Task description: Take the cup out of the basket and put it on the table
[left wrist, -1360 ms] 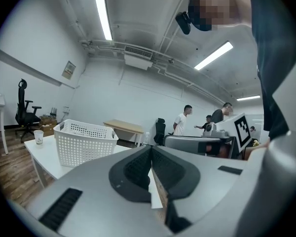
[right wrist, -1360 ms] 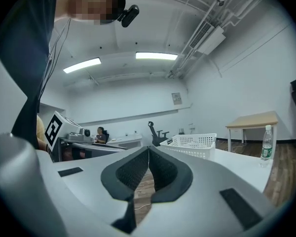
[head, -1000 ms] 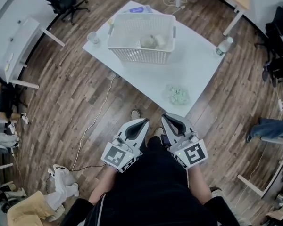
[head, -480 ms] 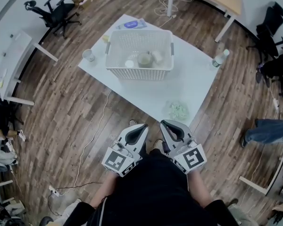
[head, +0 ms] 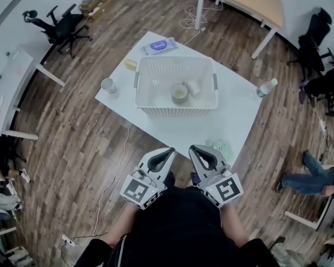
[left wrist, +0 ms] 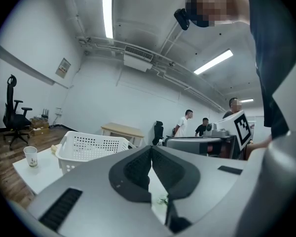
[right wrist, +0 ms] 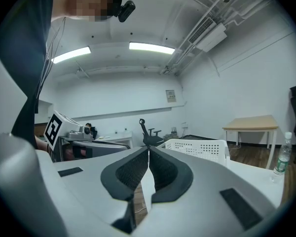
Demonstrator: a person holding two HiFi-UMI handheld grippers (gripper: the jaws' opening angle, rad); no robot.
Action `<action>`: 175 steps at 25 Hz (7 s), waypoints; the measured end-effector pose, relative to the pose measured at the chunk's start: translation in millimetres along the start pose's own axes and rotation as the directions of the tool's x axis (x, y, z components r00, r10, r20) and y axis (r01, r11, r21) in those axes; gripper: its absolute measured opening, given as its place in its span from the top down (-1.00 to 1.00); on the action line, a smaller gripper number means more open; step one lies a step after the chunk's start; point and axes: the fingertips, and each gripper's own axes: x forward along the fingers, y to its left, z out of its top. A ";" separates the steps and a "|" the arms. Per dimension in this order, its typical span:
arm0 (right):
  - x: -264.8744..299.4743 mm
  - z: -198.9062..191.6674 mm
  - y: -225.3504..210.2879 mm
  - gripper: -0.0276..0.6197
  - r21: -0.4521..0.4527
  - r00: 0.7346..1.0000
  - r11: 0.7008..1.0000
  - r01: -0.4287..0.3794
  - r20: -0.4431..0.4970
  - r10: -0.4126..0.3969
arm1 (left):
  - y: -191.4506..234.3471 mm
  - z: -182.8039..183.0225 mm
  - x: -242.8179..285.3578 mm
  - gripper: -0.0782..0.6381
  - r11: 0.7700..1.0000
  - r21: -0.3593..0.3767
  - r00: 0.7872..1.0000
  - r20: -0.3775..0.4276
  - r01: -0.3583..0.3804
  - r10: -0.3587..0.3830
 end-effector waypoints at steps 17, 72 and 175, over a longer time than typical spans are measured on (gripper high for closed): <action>69.0 1.9 -17.5 0.83 -0.043 0.989 0.991 0.130 -0.064 -0.133 | 90.0 1.0 1.8 0.76 0.996 0.037 0.995 -0.050 0.087 -0.085; 232.1 -217.5 -181.6 0.46 -0.171 0.408 0.805 -0.568 -0.908 0.095 | 119.6 -23.4 21.2 0.76 0.993 -0.074 0.985 -0.151 -0.093 0.081; -60.4 -235.5 -222.6 0.79 -0.197 0.654 0.980 0.000 -0.741 -0.150 | -16.8 -29.1 64.2 0.76 0.982 0.034 0.965 -0.193 0.186 -0.177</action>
